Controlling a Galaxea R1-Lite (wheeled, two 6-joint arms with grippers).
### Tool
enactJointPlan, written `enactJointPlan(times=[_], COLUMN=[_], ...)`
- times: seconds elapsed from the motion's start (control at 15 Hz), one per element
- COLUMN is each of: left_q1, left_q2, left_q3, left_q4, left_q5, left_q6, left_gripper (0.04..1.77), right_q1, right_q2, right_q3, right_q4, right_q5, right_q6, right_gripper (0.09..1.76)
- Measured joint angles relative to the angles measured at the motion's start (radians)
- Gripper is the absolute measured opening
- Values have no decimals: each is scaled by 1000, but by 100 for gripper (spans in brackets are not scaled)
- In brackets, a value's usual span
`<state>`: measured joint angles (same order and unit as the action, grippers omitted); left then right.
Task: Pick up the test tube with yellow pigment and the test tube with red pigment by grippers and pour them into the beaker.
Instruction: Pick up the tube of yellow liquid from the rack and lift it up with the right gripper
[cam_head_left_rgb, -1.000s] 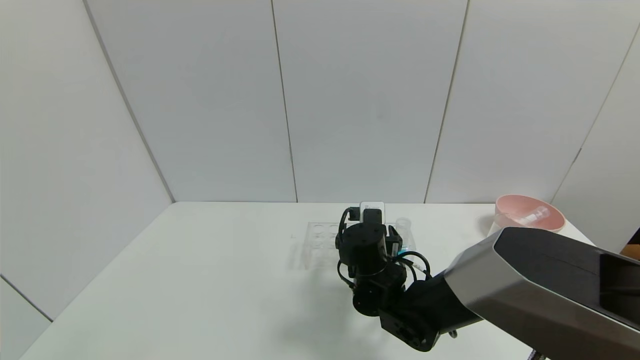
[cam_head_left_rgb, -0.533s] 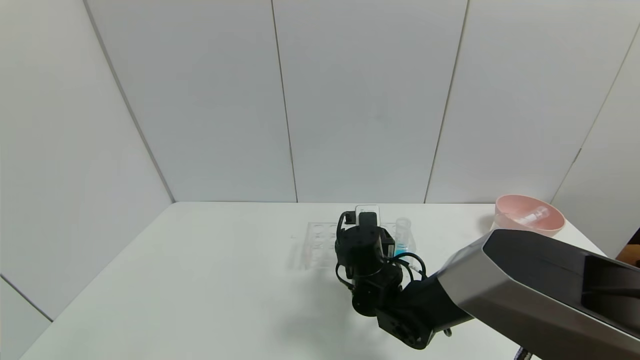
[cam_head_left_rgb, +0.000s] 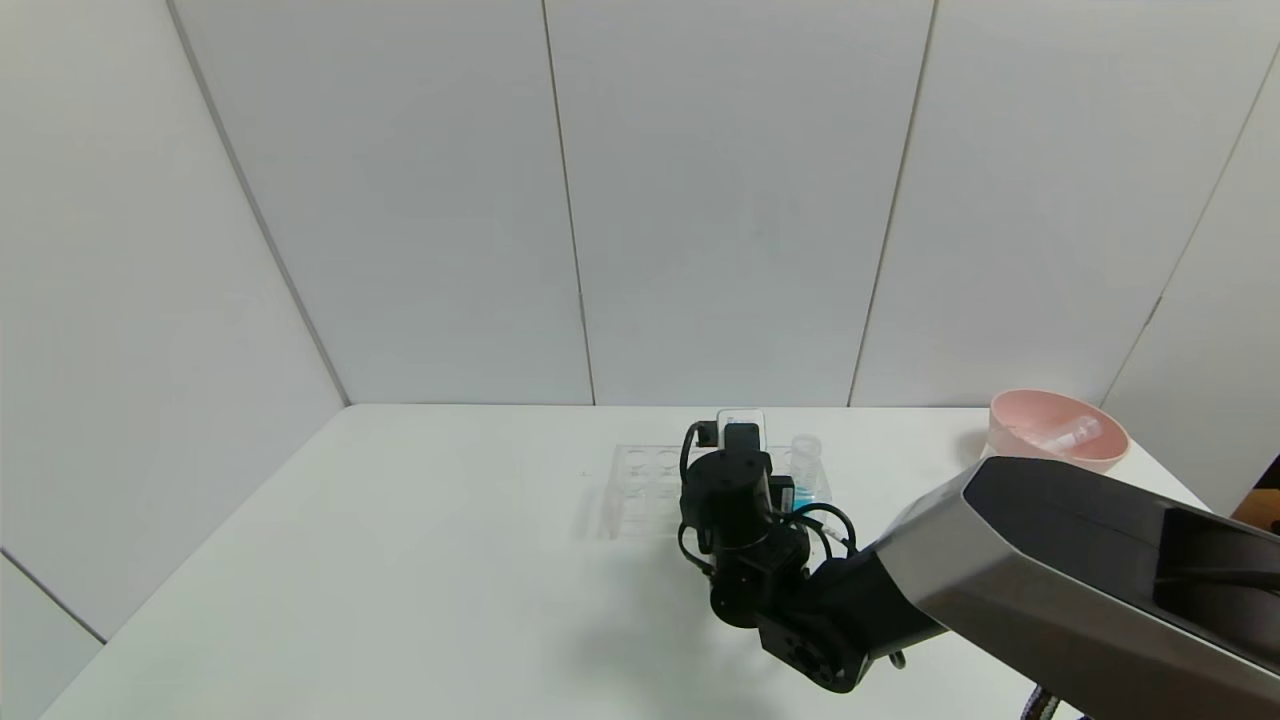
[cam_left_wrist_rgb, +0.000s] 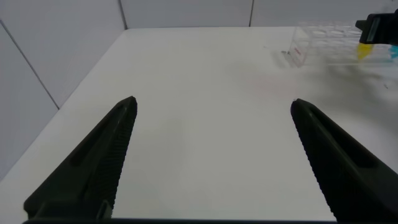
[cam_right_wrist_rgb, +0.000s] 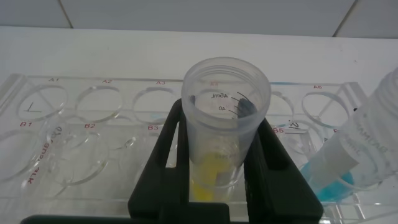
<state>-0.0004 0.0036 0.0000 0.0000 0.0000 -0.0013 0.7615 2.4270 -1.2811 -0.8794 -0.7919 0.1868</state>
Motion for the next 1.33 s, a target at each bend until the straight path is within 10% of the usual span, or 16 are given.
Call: enactJointPlan(times=[1.33], left_q1=[0], left_q2=[0], left_q3=[0], left_q4=[0], left_q5=[0], left_q6=[0], left_gripper=[176], right_q1=[-3], right_q2=[-361], right_q3=[13], right_q4=[203], right_q5=[16], right_q6=[-70], right_gripper=[56])
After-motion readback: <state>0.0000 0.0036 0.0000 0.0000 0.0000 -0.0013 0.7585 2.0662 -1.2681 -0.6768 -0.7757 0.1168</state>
